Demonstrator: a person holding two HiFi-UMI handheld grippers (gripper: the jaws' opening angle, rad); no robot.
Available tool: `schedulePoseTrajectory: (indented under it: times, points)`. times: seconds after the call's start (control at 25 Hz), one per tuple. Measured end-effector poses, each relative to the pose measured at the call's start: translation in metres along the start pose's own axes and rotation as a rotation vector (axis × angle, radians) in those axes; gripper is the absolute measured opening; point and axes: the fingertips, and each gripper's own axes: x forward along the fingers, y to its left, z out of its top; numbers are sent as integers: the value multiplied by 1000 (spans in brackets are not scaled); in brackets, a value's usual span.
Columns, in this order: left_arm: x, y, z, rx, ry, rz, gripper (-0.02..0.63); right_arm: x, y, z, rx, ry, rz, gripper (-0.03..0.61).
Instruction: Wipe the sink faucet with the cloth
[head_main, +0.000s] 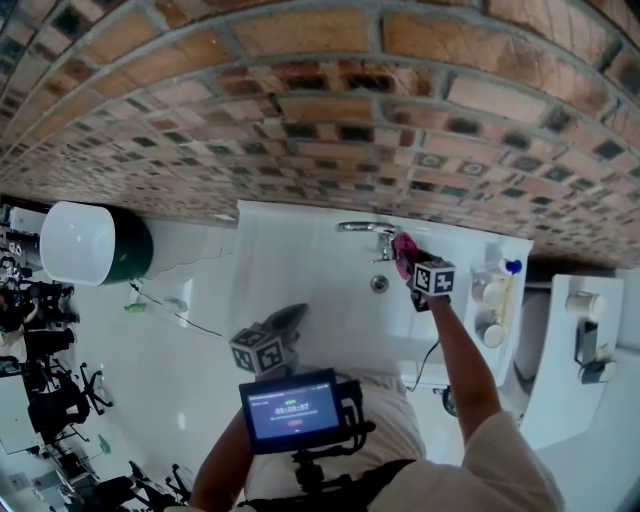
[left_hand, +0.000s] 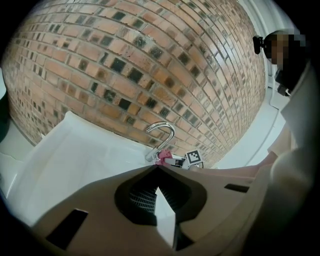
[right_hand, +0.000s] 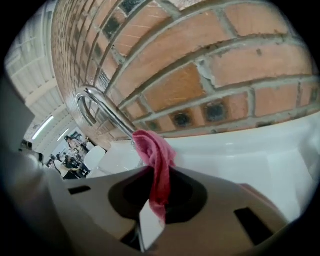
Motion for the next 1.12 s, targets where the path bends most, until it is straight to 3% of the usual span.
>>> schedulePoseTrajectory:
  times: [0.16, 0.4, 0.56, 0.64, 0.76, 0.92, 1.12]
  points:
    - [-6, 6, 0, -14, -13, 13, -7, 5, 20, 13, -6, 29, 122, 63]
    - [-12, 15, -4, -33, -17, 21, -7, 1, 45, 14, -83, 159, 221, 63]
    - [-13, 17, -5, -35, -15, 25, -8, -6, 86, 14, -145, 230, 376, 63]
    - [-13, 16, -4, -33, -16, 26, -6, -2, 102, 19, -157, 238, 402, 63]
    - [-12, 12, -1, -25, -20, 20, -8, 11, 105, 17, -184, 287, 350, 63]
    - [-14, 12, -1, -26, -25, 19, -6, 21, 77, 12, -144, 362, 222, 63]
    - [-20, 17, -3, -35, -36, 30, -6, 13, 37, 10, -157, 365, 84, 63]
